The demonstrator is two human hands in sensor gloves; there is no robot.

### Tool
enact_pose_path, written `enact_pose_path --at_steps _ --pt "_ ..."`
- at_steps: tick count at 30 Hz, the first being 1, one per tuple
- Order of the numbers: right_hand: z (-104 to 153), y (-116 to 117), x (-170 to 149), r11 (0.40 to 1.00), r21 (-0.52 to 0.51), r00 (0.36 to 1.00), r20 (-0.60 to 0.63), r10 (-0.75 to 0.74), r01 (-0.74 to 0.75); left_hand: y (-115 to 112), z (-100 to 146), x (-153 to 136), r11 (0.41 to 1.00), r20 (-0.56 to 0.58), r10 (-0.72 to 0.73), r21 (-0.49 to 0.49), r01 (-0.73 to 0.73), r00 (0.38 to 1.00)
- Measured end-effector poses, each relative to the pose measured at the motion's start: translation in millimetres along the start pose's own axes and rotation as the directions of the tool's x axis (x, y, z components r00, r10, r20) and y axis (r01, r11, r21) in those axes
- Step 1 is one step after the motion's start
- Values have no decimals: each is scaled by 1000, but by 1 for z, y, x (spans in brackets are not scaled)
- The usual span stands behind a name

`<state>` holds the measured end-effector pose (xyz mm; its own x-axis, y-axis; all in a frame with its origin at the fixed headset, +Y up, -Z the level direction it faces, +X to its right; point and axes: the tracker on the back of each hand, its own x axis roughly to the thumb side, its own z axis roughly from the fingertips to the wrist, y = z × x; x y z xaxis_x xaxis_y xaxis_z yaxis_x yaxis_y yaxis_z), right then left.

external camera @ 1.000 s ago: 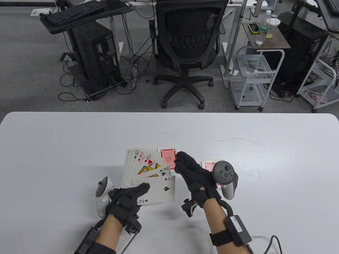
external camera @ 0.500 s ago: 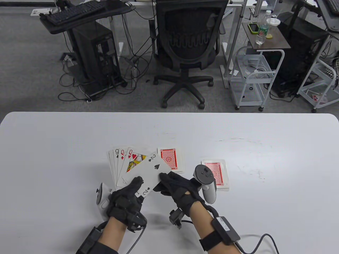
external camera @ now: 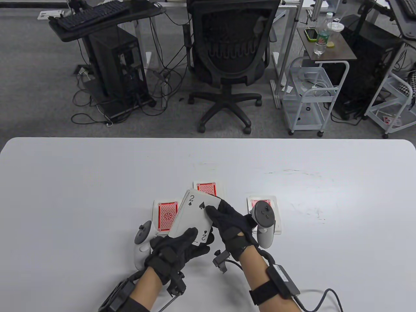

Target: Four-player card dealing with fan arrangement

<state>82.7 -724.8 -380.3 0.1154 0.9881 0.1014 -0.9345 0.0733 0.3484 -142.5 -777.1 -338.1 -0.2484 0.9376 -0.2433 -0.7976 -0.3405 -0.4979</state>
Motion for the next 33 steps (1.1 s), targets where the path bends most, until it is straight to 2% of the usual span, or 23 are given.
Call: enact_pose_path --at_steps 3,5,6,8,11,13,15,17,20,22,24,27,30,33 --pt "2 -7 5 998 -69 1000 7 10 -10 7 1 -4 998 -33 -1 62 3 999" --pt "3 -13 13 992 -90 996 20 85 -83 17 4 -1 991 -44 -27 128 33 999" --pt "4 -17 16 983 -81 985 32 168 -165 22 7 3 981 -57 -88 167 96 995" --pt "5 -19 17 947 -75 949 27 315 -312 29 9 12 936 -91 -277 199 290 957" --pt "5 -16 3 916 -48 918 -8 398 -397 30 9 20 840 -128 -490 196 506 862" --pt "5 -10 -9 921 -7 921 -33 388 -389 27 8 18 794 -157 -546 216 568 823" --pt "4 -8 -17 921 19 920 -48 390 -389 26 9 14 726 -231 -570 308 615 789" --pt "4 -9 -17 913 52 912 -51 408 -405 28 8 11 700 -240 -568 361 616 787" --pt "4 -14 -20 932 91 930 -85 358 -351 26 7 12 692 -239 -583 356 628 777" --pt "4 -17 -27 946 131 931 -182 318 -297 23 4 10 680 -265 -594 339 650 759" --pt "5 -19 -38 939 161 904 -261 337 -304 22 -1 0 687 -324 -586 287 667 743" --pt "4 -18 -38 940 167 909 -253 332 -297 21 -1 -1 701 -315 -557 319 638 769" --pt "3 -18 -26 951 152 936 -194 295 -268 20 4 10 692 -252 -564 374 617 786" --pt "4 -19 -28 950 137 922 -237 306 -281 23 1 5 724 -280 -531 342 600 800"
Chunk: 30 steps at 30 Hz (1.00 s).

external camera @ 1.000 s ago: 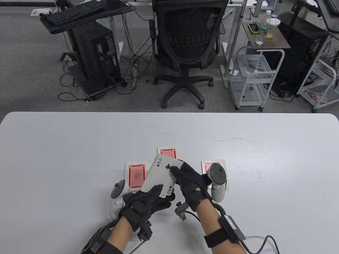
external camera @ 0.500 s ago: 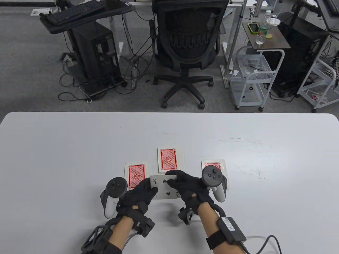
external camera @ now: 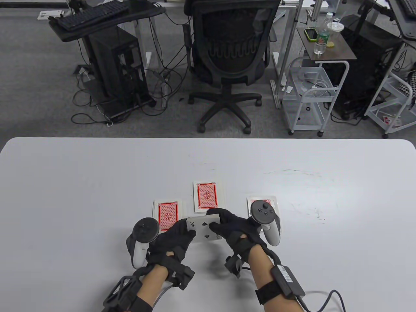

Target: Four-player card dealing with fan arrangement

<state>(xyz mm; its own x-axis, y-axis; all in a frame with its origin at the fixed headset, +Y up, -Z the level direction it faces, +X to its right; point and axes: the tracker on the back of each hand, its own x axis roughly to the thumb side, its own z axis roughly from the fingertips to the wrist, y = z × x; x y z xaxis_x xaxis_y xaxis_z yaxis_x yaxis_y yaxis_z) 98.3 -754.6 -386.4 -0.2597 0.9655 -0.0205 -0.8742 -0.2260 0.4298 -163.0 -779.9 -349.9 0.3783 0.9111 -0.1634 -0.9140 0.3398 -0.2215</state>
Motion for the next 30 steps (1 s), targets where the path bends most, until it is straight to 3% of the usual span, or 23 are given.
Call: enact_pose_path --at_steps 3,7,11,14,22,25,27,30 --pt "-2 4 -11 998 50 998 -53 38 -35 -4 -3 -6 1000 -34 -8 -20 7 999" --pt "-1 6 2 999 7 999 -1 44 -44 -3 1 1 1000 18 17 11 -17 1000" --pt "-2 10 -11 996 76 991 -119 55 -46 -9 -5 -6 995 -37 21 -94 -25 999" --pt "-2 12 -5 996 93 995 -92 24 -15 -7 -3 -2 999 -21 21 -30 -22 1000" --pt "-5 13 -9 988 76 984 -103 143 -135 -8 -7 -5 998 -44 -24 -65 21 999" --pt "-3 8 5 977 42 976 -55 212 -210 -6 -6 -4 995 -26 56 -76 -58 998" --pt "0 2 14 988 1 988 -25 153 -153 -3 -5 -6 987 -21 141 -75 -143 990" --pt "4 -5 21 996 -56 997 19 -68 69 0 -7 -14 959 -19 259 -117 -259 966"
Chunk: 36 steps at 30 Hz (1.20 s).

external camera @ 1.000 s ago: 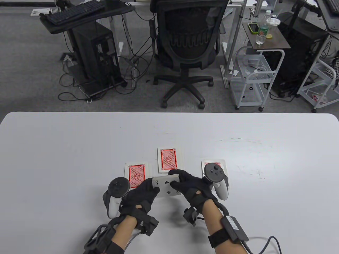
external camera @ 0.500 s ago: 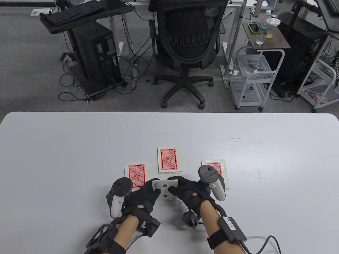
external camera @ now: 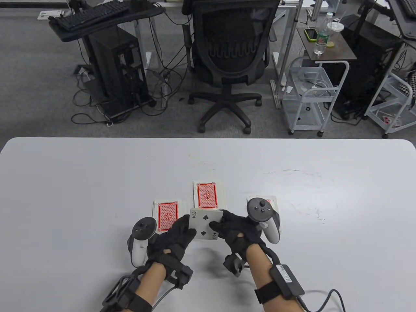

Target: Four-player card dealing with fan arrangement

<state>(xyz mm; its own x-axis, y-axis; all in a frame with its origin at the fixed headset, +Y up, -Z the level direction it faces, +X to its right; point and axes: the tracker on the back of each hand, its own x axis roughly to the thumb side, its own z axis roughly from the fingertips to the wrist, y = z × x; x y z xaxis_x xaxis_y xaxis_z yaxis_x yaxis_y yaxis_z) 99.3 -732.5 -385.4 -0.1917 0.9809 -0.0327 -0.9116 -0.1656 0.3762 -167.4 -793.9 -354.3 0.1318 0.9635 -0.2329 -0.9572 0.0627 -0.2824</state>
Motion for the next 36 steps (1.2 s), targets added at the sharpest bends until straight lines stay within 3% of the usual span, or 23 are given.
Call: enact_pose_path --at_steps 4,6,10,13,16,19,21,24,26,30,36 --pt "1 4 3 980 67 982 13 -187 186 -6 -6 -6 946 39 271 -193 -259 962" --pt "0 14 0 958 106 964 -4 -267 266 -12 -7 -3 907 70 344 -281 -313 936" --pt "-2 25 0 943 141 953 -4 -304 301 -15 -4 2 868 121 433 -321 -378 893" --pt "1 16 9 997 69 999 3 -46 45 -14 -1 5 878 153 419 -319 -356 895" --pt "9 -2 32 965 -132 966 97 238 -225 -11 2 9 898 168 375 -312 -312 912" --pt "16 -8 54 954 -212 922 281 268 -213 -14 4 14 920 196 264 -346 -186 944" --pt "21 -4 65 935 -238 891 312 329 -262 -19 5 16 921 206 246 -354 -162 947" --pt "25 7 75 854 -359 819 303 487 -376 -25 6 18 913 211 262 -371 -170 942" --pt "26 11 80 841 -367 788 332 518 -398 -25 7 17 912 207 267 -371 -176 941" --pt "25 10 84 895 -272 794 420 440 -352 -24 8 19 909 208 240 -390 -145 948" --pt "26 0 72 860 -352 850 245 466 -369 -24 9 21 904 233 283 -389 -177 930"
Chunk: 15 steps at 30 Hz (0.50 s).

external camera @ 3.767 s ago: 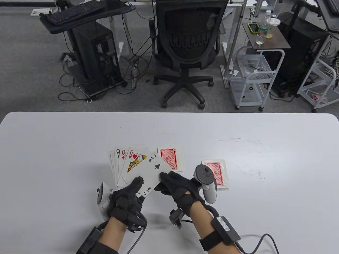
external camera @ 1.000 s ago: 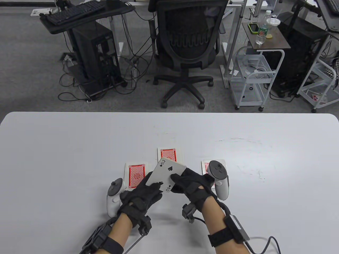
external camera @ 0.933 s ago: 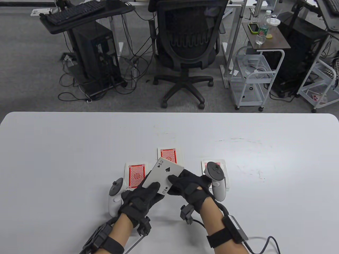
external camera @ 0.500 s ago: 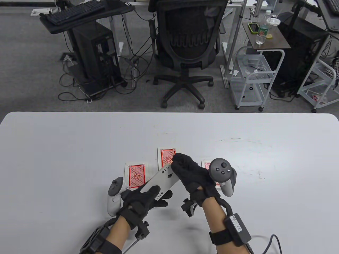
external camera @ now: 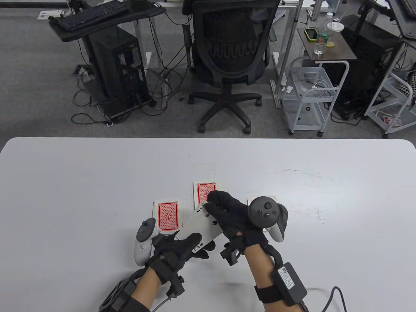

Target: Four-player card dealing with fan arrangement

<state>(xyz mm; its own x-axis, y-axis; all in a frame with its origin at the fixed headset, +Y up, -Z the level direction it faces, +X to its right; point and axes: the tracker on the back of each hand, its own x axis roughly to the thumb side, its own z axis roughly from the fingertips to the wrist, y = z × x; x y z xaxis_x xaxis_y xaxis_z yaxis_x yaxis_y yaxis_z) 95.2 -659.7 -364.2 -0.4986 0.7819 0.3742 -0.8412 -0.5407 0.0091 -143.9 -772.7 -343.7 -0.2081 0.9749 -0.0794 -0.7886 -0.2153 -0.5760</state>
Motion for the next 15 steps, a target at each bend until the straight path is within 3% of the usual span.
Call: enact_pose_path --at_steps 3,6,8,12,15 --pt "-1 3 2 996 7 995 28 -93 93 3 1 -2 1000 -8 -10 11 10 1000" --pt "-2 3 10 1000 17 997 69 -15 14 6 3 -4 999 -18 6 41 -5 1000" --pt "-3 3 9 999 42 997 71 -37 34 8 4 -4 999 -8 14 49 -14 1000" --pt "0 2 -5 996 56 993 -106 -57 63 6 5 -3 995 33 77 60 -79 997" --pt "1 4 -10 999 31 992 -120 -25 28 4 5 -1 995 40 67 74 -70 997"
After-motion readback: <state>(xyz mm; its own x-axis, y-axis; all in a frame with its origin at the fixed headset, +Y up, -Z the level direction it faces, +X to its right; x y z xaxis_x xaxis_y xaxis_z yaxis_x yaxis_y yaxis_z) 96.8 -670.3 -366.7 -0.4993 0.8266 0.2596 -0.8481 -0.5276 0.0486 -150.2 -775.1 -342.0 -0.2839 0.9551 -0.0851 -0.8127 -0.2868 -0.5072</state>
